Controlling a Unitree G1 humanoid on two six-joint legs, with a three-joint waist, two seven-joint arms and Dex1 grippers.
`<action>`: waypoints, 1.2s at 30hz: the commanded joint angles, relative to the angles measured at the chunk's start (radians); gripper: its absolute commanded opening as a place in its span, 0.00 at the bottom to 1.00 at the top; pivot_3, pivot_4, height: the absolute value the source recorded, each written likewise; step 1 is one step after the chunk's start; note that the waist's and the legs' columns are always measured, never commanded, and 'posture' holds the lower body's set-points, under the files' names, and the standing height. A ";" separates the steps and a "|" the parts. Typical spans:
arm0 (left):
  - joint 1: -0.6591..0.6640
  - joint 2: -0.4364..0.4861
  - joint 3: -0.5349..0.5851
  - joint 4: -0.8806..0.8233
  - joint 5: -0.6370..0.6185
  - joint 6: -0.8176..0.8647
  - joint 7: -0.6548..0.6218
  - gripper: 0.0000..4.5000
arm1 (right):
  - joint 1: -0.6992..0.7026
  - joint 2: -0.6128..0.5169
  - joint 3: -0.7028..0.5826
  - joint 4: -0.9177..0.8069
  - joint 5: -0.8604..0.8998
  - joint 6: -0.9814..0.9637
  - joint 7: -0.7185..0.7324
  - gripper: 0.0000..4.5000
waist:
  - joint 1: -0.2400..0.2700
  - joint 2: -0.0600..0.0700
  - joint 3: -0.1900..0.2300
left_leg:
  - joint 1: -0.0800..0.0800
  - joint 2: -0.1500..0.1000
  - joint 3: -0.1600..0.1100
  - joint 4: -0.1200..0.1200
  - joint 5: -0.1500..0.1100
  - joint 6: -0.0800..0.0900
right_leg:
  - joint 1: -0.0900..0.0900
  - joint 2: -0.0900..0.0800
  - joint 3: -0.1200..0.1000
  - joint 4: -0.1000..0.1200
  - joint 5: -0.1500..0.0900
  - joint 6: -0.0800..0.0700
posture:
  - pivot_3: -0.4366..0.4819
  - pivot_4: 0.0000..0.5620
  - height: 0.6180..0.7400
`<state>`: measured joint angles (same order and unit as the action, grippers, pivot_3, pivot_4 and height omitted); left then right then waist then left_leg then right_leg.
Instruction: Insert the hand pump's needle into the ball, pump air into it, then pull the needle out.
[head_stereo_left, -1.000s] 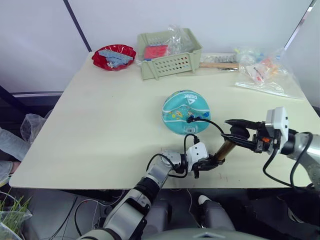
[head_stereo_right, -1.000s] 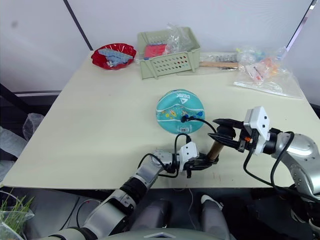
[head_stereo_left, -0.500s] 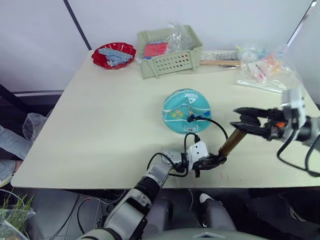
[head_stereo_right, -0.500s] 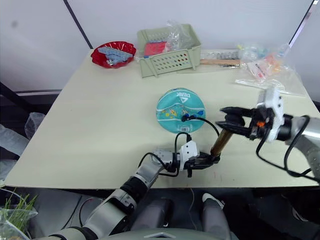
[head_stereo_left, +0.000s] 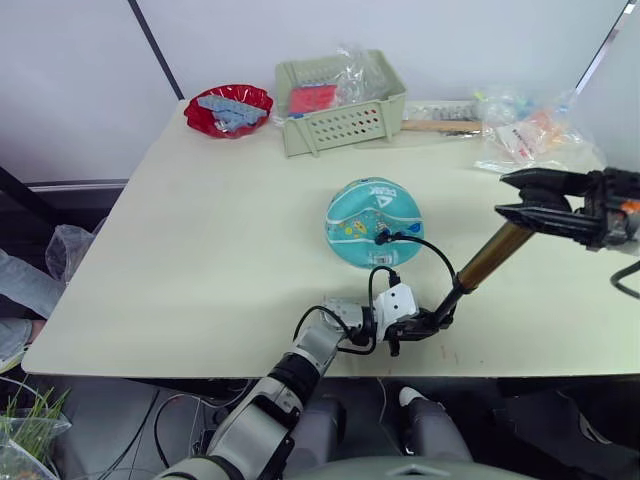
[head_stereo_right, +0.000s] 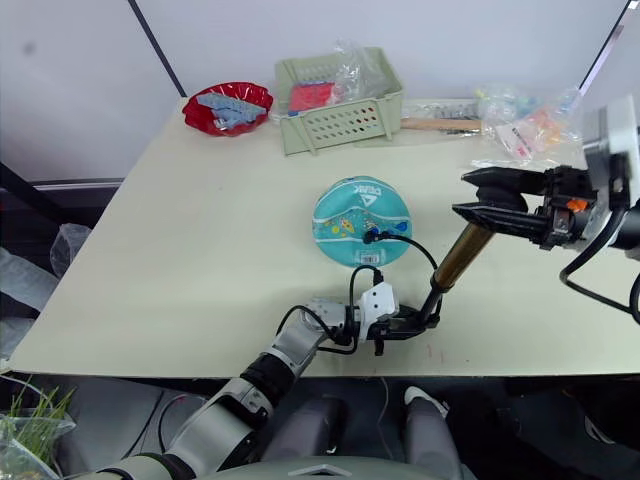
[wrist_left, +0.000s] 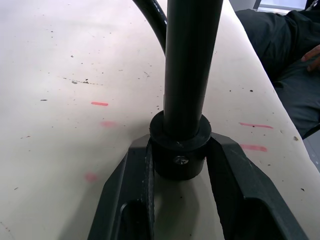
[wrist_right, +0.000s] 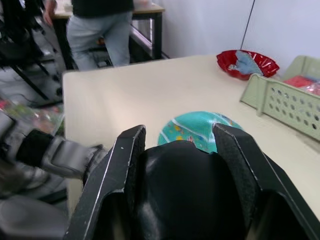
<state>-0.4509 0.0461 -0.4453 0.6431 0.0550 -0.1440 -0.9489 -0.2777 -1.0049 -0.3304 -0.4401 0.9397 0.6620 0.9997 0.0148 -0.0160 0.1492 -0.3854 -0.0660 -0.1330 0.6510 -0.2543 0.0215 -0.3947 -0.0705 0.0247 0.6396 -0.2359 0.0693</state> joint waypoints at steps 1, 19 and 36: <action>0.032 0.020 -0.024 0.049 0.037 0.033 0.000 0.23 | 0.085 0.043 0.117 -0.022 -0.126 -0.053 0.001 0.37 | -0.001 -0.002 -0.001 | 0.001 0.000 0.000 0.000 0.000 0.000 | 0.001 0.000 0.000 0.000 0.000 0.000 | 0.48 0.27 1.00; 0.030 0.023 -0.022 0.039 0.037 0.039 -0.003 0.23 | 0.169 0.193 0.242 0.021 -0.323 -0.264 -0.003 0.37 | 0.000 -0.004 -0.004 | 0.004 0.000 0.000 0.000 0.000 0.000 | 0.004 0.001 0.001 0.000 -0.001 0.002 | 0.48 0.27 1.00; 0.015 0.021 -0.019 0.074 0.039 0.020 -0.005 0.23 | -0.115 -0.036 -0.111 0.039 0.122 0.086 0.017 0.37 | 0.000 0.005 0.004 | -0.002 0.000 0.000 0.000 0.000 0.000 | -0.002 0.000 0.000 0.000 0.000 0.000 | 0.48 0.27 1.00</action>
<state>-0.4647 0.0462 -0.4439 0.6477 0.0552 -0.1508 -0.9579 -0.3544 -1.0146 -0.3585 -0.3856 1.0014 0.7460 1.0033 0.0151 -0.0108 0.1532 -0.3877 -0.0665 -0.1329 0.6512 -0.2543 0.0215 -0.3966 -0.0709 0.0250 0.6396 -0.2357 0.0690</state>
